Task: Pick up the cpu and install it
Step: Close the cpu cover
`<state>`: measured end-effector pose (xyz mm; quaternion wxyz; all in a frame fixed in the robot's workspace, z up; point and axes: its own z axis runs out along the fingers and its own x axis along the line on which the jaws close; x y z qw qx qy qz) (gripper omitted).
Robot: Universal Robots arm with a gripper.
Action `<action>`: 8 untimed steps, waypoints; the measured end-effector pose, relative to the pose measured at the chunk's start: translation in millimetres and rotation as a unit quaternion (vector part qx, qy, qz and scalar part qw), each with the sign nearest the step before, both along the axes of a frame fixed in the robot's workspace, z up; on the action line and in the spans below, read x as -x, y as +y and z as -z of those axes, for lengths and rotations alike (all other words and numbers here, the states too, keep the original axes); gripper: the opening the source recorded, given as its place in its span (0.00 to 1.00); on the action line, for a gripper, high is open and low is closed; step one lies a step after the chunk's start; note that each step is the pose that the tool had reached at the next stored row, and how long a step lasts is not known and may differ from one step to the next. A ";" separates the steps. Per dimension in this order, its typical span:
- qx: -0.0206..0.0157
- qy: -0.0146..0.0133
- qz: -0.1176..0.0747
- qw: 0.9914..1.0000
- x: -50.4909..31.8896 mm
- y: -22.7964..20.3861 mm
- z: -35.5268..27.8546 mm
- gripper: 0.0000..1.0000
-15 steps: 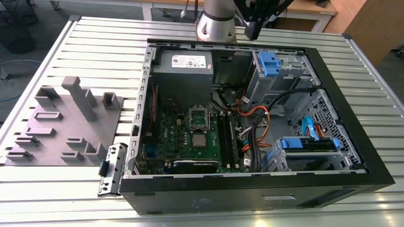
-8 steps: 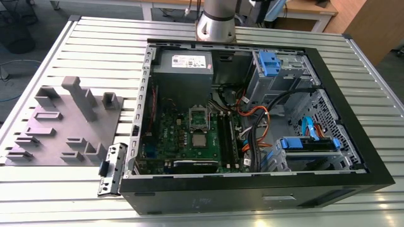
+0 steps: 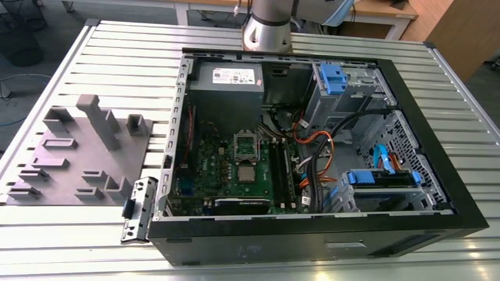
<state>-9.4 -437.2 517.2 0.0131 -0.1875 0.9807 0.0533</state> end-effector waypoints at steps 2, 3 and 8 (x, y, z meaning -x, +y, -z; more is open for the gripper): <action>0.000 0.000 0.000 1.000 0.0 0.0 -9.3 0.11; 0.000 0.000 0.000 1.000 0.0 0.0 -19.0 0.11; 0.000 0.000 0.000 1.000 2.3 0.0 -27.6 0.11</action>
